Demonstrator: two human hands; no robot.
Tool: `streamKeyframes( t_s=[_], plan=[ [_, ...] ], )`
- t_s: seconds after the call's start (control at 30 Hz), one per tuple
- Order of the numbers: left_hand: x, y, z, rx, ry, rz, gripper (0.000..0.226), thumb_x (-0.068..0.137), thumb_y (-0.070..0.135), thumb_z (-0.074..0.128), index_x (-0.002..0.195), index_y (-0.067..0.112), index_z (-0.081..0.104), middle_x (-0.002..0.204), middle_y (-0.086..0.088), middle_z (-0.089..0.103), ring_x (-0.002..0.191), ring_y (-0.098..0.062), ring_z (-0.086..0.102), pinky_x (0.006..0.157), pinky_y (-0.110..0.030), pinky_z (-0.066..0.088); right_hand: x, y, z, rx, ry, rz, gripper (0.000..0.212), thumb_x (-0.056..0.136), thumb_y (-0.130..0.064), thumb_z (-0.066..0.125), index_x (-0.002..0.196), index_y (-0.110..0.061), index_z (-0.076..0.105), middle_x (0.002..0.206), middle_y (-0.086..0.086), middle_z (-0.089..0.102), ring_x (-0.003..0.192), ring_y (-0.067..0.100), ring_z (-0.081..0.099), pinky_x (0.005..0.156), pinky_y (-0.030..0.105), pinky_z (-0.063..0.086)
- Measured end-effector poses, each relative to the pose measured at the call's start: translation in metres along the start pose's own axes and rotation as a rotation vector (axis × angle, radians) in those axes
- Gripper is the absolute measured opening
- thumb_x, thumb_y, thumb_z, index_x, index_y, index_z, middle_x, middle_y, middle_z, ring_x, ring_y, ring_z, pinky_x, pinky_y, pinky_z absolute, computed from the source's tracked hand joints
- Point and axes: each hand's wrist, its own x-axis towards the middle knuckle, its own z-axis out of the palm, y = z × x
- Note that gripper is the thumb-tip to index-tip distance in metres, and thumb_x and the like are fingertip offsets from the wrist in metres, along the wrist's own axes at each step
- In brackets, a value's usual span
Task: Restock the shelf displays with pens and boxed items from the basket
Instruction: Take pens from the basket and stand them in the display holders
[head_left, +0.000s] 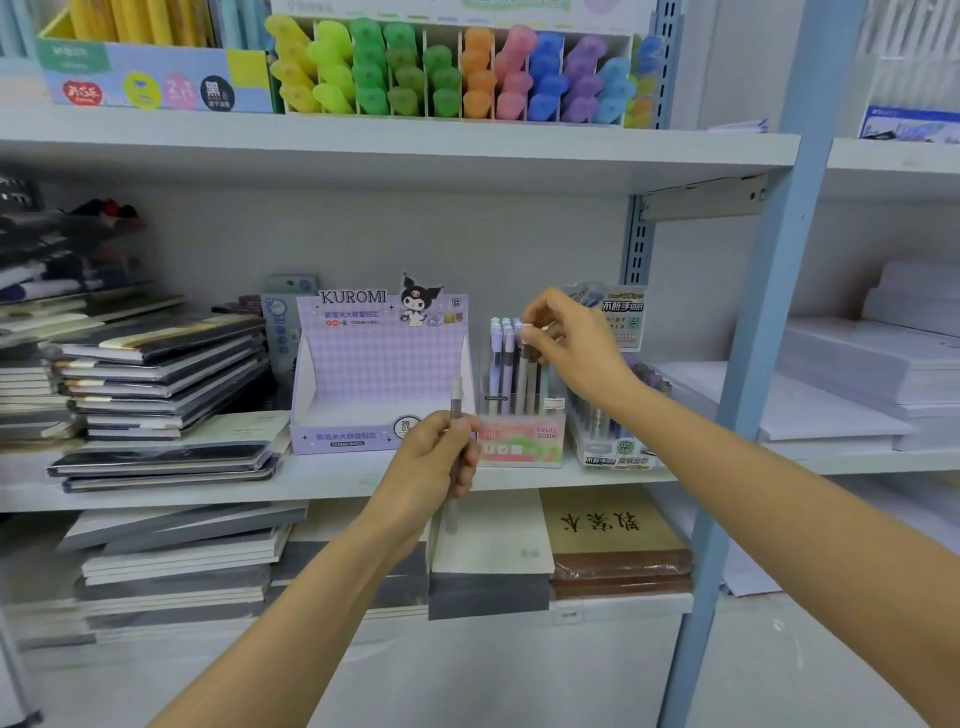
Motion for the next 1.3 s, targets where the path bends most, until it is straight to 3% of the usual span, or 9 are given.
streamKeyframes(
  t_s=[0.13,0.27,0.37,0.53,0.7,0.8,0.93,1.1,1.3],
  plan=[
    [-0.001,-0.001,-0.001,0.016,-0.003,0.045,0.024,0.104,0.018,0.040,0.100,0.013,0.063,0.067,0.005,0.056,0.058,-0.009,0.050,0.059,-0.022,0.047,-0.003,0.006,0.008,-0.210,0.050,-0.033,0.007,0.090,-0.018,0.066,0.094,-0.012,0.065,0.089,-0.003,0.054,0.075,0.005,0.049,0.073,0.024,0.040],
    [-0.002,0.002,-0.001,0.017,-0.003,0.056,0.024,0.104,0.018,0.040,0.104,0.011,0.064,0.069,0.002,0.057,0.059,-0.010,0.051,0.059,-0.022,0.049,-0.005,0.000,-0.001,-0.211,0.054,-0.006,0.015,0.092,-0.026,0.063,0.102,-0.016,0.068,0.094,-0.003,0.049,0.077,0.003,0.044,0.072,0.019,0.036],
    [-0.003,0.005,0.002,0.022,-0.012,0.077,0.025,0.104,0.018,0.041,0.105,0.012,0.065,0.069,0.001,0.057,0.058,-0.010,0.053,0.059,-0.021,0.050,-0.016,-0.015,-0.007,-0.015,0.038,-0.031,0.015,0.092,-0.025,0.064,0.104,-0.017,0.068,0.095,-0.004,0.060,0.077,0.005,0.052,0.071,0.010,0.040],
    [-0.004,0.009,0.014,0.011,-0.039,0.101,0.029,0.105,0.024,0.037,0.114,0.014,0.063,0.067,0.001,0.059,0.059,-0.010,0.053,0.058,-0.023,0.049,-0.040,-0.032,-0.005,0.234,-0.277,0.049,0.024,0.093,-0.024,0.063,0.115,-0.017,0.068,0.096,-0.016,0.067,0.085,-0.005,0.062,0.072,0.009,0.048],
    [-0.005,0.012,0.026,0.065,-0.077,0.119,0.030,0.105,0.029,0.037,0.118,0.017,0.061,0.076,0.000,0.062,0.066,-0.012,0.056,0.066,-0.027,0.052,-0.048,-0.031,-0.008,0.554,-0.328,0.106,0.015,0.093,-0.010,0.062,0.106,-0.005,0.067,0.092,0.001,0.070,0.086,0.011,0.069,0.077,0.021,0.054],
    [0.001,0.009,0.027,0.323,0.063,0.192,0.030,0.103,0.034,0.039,0.126,0.024,0.055,0.111,0.003,0.054,0.093,-0.007,0.053,0.088,-0.028,0.046,-0.042,-0.030,-0.019,0.562,-0.188,0.062,0.009,0.096,-0.014,0.057,0.100,-0.006,0.061,0.085,0.002,0.072,0.078,0.016,0.069,0.070,0.023,0.054],
    [0.003,-0.003,0.018,0.897,0.163,0.491,0.046,0.101,0.026,0.046,0.146,0.022,0.039,0.156,0.005,0.026,0.143,-0.015,0.015,0.114,-0.039,0.022,-0.028,-0.021,-0.037,0.556,0.160,0.045,0.005,0.100,-0.015,0.050,0.096,-0.013,0.051,0.085,0.010,0.071,0.075,0.024,0.070,0.067,0.029,0.057],
    [0.005,-0.028,0.014,1.295,0.034,0.444,0.071,0.099,0.031,0.046,0.155,0.022,0.003,0.162,0.009,-0.010,0.149,-0.018,-0.014,0.121,-0.044,0.011,-0.024,-0.001,-0.034,0.314,0.226,0.035,0.008,0.100,-0.013,0.048,0.093,-0.016,0.049,0.079,0.003,0.067,0.067,0.012,0.068,0.064,0.022,0.056],
    [0.008,-0.030,0.017,1.294,0.069,0.466,0.072,0.098,0.026,0.049,0.155,0.022,0.007,0.163,0.005,-0.001,0.150,-0.021,-0.003,0.120,-0.041,0.013,-0.029,0.012,-0.015,0.164,0.116,0.030,0.004,0.100,-0.015,0.049,0.097,-0.013,0.051,0.082,0.005,0.069,0.072,0.011,0.069,0.069,0.024,0.057]
  ],
)
